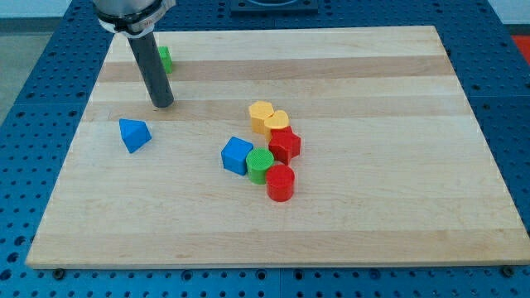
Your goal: Move your arm towards the bottom right of the blue triangle
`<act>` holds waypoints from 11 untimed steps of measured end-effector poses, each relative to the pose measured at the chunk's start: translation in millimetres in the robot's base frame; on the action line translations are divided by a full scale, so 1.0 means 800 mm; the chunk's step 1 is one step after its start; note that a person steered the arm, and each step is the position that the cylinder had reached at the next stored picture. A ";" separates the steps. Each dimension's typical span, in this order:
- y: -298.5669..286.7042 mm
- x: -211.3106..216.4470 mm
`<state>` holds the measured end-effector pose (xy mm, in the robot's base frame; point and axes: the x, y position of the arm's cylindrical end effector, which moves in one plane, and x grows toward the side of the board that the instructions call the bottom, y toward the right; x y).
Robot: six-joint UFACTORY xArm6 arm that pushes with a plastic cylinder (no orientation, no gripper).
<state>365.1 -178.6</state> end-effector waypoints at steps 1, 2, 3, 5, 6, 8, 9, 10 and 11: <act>-0.007 -0.028; -0.007 -0.058; -0.007 -0.081; -0.007 -0.112; -0.013 -0.112; -0.019 -0.123; -0.019 -0.121; -0.025 -0.123; -0.025 -0.124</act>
